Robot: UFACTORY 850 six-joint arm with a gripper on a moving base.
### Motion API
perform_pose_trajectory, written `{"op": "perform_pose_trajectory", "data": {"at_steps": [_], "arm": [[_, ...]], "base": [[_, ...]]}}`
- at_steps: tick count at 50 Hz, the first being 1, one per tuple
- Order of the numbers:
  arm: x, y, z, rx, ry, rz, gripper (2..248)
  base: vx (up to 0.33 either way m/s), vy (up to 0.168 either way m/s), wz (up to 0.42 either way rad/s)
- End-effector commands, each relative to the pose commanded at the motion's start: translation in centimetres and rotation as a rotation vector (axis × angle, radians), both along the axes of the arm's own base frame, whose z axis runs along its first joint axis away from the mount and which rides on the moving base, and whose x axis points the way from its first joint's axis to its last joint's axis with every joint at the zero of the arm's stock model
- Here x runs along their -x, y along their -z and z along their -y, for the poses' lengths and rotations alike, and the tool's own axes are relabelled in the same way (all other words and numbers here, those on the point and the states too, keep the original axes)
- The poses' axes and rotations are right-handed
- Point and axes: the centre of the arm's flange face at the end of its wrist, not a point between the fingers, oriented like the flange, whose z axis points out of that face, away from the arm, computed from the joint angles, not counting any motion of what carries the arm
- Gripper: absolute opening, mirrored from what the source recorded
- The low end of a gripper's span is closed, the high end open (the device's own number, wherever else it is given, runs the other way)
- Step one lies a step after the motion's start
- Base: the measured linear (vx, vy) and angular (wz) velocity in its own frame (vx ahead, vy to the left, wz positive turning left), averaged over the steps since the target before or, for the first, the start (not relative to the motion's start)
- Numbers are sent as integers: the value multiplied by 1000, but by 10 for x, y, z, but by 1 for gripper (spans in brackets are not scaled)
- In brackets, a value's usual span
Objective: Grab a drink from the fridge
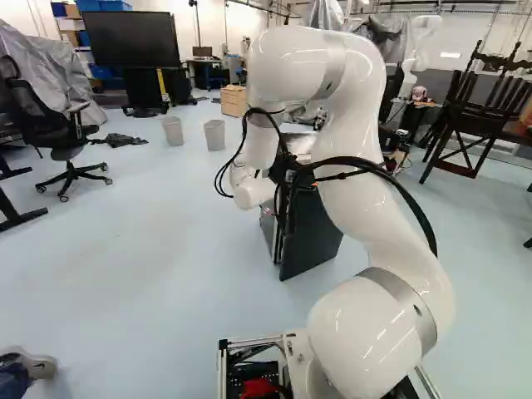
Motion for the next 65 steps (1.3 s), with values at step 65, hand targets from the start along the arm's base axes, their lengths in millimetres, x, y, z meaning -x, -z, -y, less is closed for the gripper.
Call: {"op": "perform_pose_trajectory", "data": {"at_steps": [65], "arm": [[89,-7,37,35,14,-104,247]], "base": [[0,0,0]]}}
